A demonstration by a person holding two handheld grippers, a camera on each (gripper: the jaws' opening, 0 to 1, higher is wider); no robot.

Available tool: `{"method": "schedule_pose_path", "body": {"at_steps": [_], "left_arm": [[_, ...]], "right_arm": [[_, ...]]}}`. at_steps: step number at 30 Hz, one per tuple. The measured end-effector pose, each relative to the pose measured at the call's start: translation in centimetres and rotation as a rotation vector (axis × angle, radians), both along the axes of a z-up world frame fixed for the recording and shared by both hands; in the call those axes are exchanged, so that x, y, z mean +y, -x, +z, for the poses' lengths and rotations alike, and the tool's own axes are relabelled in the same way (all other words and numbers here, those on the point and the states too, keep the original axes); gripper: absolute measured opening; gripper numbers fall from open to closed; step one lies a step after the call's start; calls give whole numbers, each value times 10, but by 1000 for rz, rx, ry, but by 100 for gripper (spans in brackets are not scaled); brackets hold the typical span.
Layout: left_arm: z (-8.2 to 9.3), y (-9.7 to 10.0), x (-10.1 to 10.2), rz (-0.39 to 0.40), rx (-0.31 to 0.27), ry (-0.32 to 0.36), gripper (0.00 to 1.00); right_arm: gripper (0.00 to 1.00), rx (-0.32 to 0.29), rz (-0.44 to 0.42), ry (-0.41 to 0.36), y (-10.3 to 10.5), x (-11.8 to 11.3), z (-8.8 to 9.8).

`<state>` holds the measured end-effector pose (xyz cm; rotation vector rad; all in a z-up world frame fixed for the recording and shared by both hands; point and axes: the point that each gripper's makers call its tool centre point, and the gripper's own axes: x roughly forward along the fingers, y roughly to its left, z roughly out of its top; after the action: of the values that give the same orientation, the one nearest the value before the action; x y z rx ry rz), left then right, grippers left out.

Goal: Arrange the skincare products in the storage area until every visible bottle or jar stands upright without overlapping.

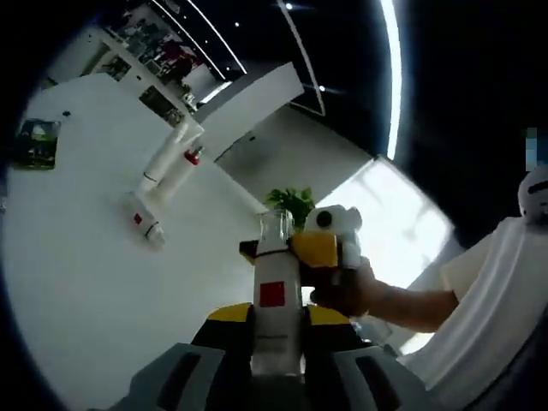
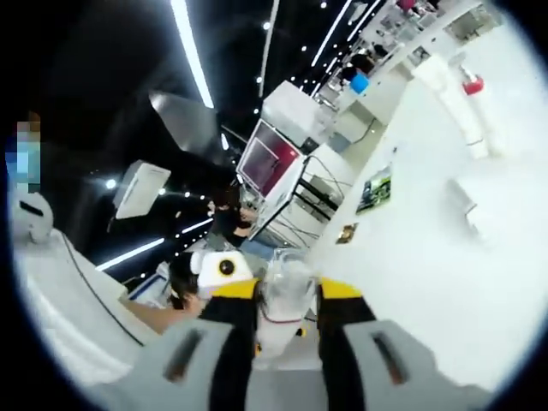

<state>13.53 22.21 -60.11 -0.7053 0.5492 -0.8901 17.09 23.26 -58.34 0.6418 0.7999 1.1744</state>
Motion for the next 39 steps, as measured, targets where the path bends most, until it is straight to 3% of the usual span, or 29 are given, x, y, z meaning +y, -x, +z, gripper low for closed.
{"method": "schedule_pose_path", "body": {"at_steps": [2,7,11,14,17,23,29,30,34,39], "left_arm": [[-4,-4,5,36,-11,-46,22],[-19,-8,11,73,-94,-281,21],[-30,-8,11,70,-162,-456,21],[-36,-9,14,78,-183,-522,21],[-37,-9,14,72,-175,-510,21],[-37,-7,14,55,-175,-488,22],[-31,0,2,7,-138,-373,24],[-29,0,1,5,-144,-358,24],[-25,15,-13,-92,-101,-274,28],[-16,21,-21,-139,-166,-242,32]], "right_arm": [[31,-4,-2,-1,2,4,1],[35,31,-86,129,-4,4,-13],[30,112,-152,202,-8,4,-29],[24,136,-171,204,-9,4,-33],[22,108,-148,191,-7,6,-29],[20,-19,-38,187,0,12,-15],[19,-105,95,169,11,13,-2],[19,-141,123,162,13,13,3],[19,-239,278,113,32,16,18],[19,-340,400,51,47,19,35]]}}
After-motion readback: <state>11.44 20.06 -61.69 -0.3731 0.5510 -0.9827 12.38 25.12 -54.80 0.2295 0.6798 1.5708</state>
